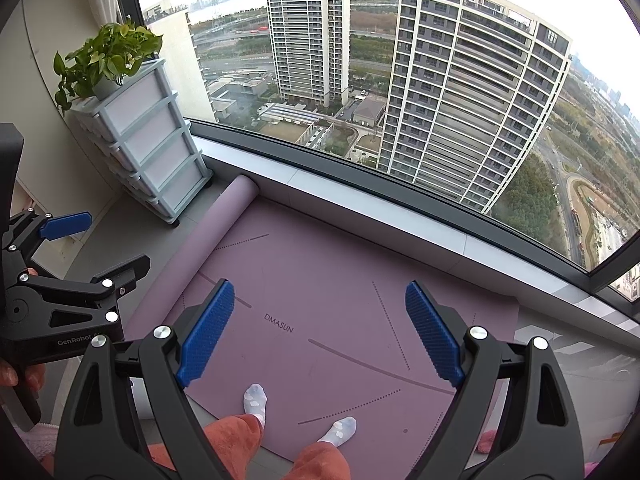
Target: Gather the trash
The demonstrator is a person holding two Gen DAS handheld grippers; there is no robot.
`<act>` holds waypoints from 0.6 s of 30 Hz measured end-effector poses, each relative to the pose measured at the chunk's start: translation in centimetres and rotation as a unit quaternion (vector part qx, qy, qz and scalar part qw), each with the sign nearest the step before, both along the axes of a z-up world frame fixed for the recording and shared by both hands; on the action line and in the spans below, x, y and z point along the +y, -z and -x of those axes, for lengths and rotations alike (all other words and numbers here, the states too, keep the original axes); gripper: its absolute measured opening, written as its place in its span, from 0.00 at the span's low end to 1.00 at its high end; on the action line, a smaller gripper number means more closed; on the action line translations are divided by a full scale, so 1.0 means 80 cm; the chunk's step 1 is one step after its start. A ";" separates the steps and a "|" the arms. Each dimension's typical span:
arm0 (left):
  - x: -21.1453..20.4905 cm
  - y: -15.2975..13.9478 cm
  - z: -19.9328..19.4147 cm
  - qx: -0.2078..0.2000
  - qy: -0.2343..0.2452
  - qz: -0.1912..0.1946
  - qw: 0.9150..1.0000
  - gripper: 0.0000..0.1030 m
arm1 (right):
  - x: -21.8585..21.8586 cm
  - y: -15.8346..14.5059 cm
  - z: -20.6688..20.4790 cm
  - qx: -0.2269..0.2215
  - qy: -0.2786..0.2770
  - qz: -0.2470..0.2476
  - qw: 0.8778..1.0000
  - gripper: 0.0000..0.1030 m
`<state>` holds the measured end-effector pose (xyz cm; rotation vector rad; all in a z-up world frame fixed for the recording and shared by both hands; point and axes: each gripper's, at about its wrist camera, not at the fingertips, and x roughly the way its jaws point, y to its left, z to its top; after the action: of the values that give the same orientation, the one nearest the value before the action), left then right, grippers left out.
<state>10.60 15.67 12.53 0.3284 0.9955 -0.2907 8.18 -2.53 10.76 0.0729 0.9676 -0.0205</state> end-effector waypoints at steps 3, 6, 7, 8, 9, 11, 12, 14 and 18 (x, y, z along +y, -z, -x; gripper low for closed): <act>-0.002 0.001 0.000 0.000 0.001 0.000 1.000 0.88 | -0.001 0.001 0.001 0.000 0.001 0.000 1.000 0.82; -0.003 0.000 -0.001 0.000 0.001 0.001 1.000 0.88 | -0.003 0.001 0.002 0.001 0.002 -0.001 1.000 0.82; -0.003 0.001 -0.001 0.001 0.001 0.001 1.000 0.88 | -0.003 0.002 0.002 0.002 0.003 -0.001 1.000 0.82; -0.003 0.000 -0.001 0.001 0.001 0.001 1.000 0.88 | -0.004 0.002 0.002 0.003 0.003 -0.001 1.000 0.82; -0.003 0.001 -0.001 0.001 0.001 0.001 1.000 0.88 | -0.004 0.002 0.002 0.003 0.004 -0.001 1.000 0.82; -0.003 0.001 -0.001 0.002 0.001 0.002 1.000 0.88 | -0.005 0.001 0.003 0.003 0.005 0.000 1.000 0.82; -0.004 0.001 -0.001 0.002 0.002 0.002 1.000 0.88 | -0.006 0.001 0.003 0.003 0.006 0.000 1.000 0.82; -0.003 0.002 -0.003 0.003 0.002 0.002 1.000 0.88 | -0.006 0.002 0.003 0.003 0.007 0.000 1.000 0.82; -0.006 0.001 -0.002 0.002 0.003 0.003 1.000 0.88 | -0.006 0.002 0.001 0.003 0.006 -0.001 1.000 0.82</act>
<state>10.80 15.22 12.43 0.3257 0.9976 -0.2992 8.13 -3.04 10.63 0.0800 0.9740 -0.0319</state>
